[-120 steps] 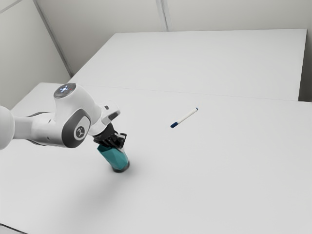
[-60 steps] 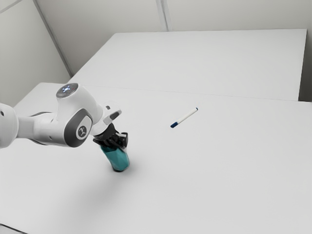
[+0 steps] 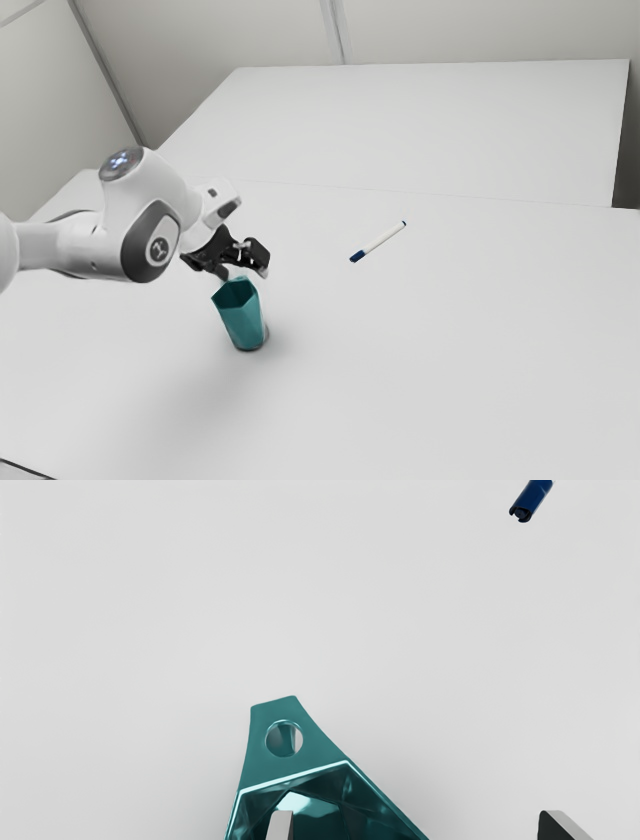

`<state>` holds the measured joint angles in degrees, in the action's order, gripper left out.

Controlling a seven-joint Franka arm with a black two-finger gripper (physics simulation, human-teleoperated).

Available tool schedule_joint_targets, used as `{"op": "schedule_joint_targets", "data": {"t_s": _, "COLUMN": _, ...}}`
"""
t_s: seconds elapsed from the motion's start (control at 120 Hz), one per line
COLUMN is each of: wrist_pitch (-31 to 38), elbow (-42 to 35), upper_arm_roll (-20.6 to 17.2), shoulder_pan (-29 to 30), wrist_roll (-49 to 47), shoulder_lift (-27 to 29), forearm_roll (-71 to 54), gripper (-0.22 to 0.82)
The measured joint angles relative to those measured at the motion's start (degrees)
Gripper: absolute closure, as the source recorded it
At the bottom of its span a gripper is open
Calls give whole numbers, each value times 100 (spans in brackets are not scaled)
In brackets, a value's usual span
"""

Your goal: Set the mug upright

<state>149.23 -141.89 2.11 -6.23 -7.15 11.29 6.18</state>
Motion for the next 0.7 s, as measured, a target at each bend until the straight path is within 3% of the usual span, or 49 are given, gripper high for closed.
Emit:
{"op": "schedule_joint_targets", "data": {"t_s": 0.1, "wrist_pitch": -322, "elbow": 493, "upper_arm_roll": 0, "shoulder_pan": 17, "wrist_roll": 44, "shoulder_lift": -118, "forearm_roll": -18, "gripper": 5}}
{"op": "schedule_joint_targets", "data": {"t_s": 0.242, "wrist_pitch": -1702, "elbow": 2686, "upper_arm_roll": 24, "shoulder_pan": 38, "wrist_roll": 204, "shoulder_lift": -1308, "forearm_roll": -352, "gripper": 3}}
{"op": "schedule_joint_targets", "data": {"t_s": 0.317, "wrist_pitch": -2368, "elbow": 3401, "upper_arm_roll": 19, "shoulder_pan": 47, "wrist_roll": 292, "shoulder_lift": -1568, "forearm_roll": -541, "gripper": 2}}
{"op": "schedule_joint_targets", "data": {"t_s": 0.425, "wrist_pitch": -3196, "elbow": 4129, "upper_arm_roll": 1, "shoulder_pan": 77, "wrist_roll": 477, "shoulder_lift": -1478, "forearm_roll": -719, "gripper": 1}}
{"op": "schedule_joint_targets", "data": {"t_s": 0.533, "wrist_pitch": -3876, "elbow": 4335, "upper_arm_roll": 16, "shoulder_pan": 83, "wrist_roll": 673, "shoulder_lift": -1047, "forearm_roll": -797, "gripper": 1}}
{"op": "schedule_joint_targets", "data": {"t_s": 0.7, "wrist_pitch": -4583, "elbow": 4683, "upper_arm_roll": 34, "shoulder_pan": 115, "wrist_roll": 1067, "shoulder_lift": -1010, "forearm_roll": -948, "gripper": 0}}
